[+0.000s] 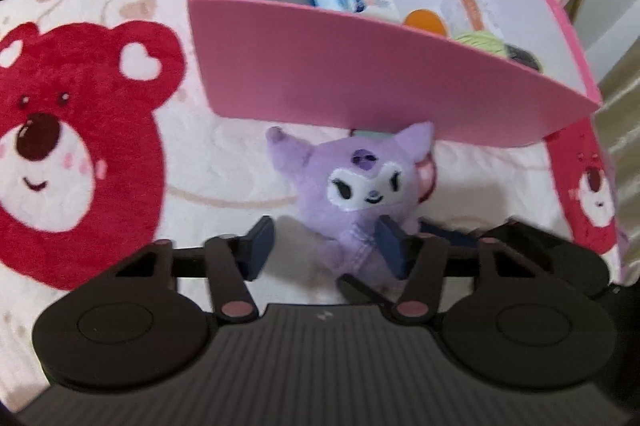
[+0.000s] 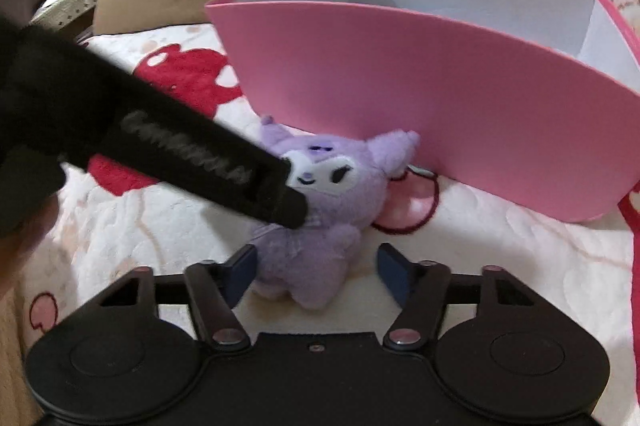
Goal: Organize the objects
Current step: 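Reach the left tool to the purple plush toy beside the box, then close the left tool on the purple plush toy's head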
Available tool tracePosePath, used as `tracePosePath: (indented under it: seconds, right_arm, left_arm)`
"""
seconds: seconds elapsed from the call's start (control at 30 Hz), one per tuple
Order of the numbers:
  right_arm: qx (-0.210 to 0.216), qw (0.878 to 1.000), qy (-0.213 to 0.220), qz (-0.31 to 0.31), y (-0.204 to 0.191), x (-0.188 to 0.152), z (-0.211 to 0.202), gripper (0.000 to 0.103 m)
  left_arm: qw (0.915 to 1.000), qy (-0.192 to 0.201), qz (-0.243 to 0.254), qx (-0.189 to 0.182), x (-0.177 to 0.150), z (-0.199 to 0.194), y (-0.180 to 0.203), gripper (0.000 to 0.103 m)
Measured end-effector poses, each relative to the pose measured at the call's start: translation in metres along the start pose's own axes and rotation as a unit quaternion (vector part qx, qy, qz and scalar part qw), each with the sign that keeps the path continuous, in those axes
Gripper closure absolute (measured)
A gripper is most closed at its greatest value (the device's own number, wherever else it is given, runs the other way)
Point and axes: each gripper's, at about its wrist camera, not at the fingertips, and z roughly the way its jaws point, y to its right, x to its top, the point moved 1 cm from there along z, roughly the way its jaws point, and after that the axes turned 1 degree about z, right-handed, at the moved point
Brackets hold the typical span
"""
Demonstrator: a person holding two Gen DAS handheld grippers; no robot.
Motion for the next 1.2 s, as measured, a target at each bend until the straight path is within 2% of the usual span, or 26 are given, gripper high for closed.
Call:
tracePosePath:
  seconds: [0.1,0.17,0.47,0.63,0.7,0.77,0.87,0.97,1.1,1.2]
  right_arm:
    - [-0.006,1.0,0.006,-0.004,-0.006,0.0,-0.009,0.054]
    - [-0.008,1.0,0.008,0.001,-0.006,-0.001,-0.014,0.057]
    - [-0.016,0.998,-0.01,0.054,0.008,-0.009,-0.034,0.068]
    - [-0.02,0.996,-0.016,0.082,0.014,-0.007,-0.035,0.067]
    - [-0.015,0.996,-0.014,0.081,0.014,-0.012,-0.033,0.06]
    - [-0.007,0.997,-0.011,0.078,0.015,-0.014,-0.033,0.058]
    - [0.018,0.998,-0.004,0.065,0.006,-0.013,-0.03,0.048]
    - [0.008,0.999,-0.001,0.046,-0.001,-0.013,-0.02,0.037]
    - [-0.013,0.998,-0.015,0.063,0.006,-0.012,0.004,0.036]
    - [-0.017,0.998,-0.002,0.055,0.004,-0.011,0.007,0.036]
  left_arm:
    - [0.9997,0.005,0.005,-0.022,-0.002,-0.004,0.005,0.077]
    - [0.9988,-0.006,-0.011,-0.048,-0.005,-0.003,0.004,0.081]
    - [0.9969,-0.013,-0.031,-0.072,-0.013,-0.002,0.01,0.08]
    - [0.9967,-0.008,-0.049,-0.064,-0.013,0.0,0.004,0.072]
    - [0.9974,-0.004,-0.047,-0.055,-0.013,0.0,0.003,0.064]
    - [0.9968,-0.006,-0.053,-0.06,-0.013,0.002,0.0,0.064]
    - [0.9953,-0.009,-0.065,-0.071,-0.013,0.005,-0.002,0.064]
    - [0.9953,-0.006,-0.061,-0.075,-0.013,0.007,0.0,0.066]
    - [0.9956,-0.004,-0.051,-0.079,-0.012,0.007,0.004,0.069]
    - [0.9961,-0.003,-0.047,-0.074,-0.012,0.01,0.007,0.069]
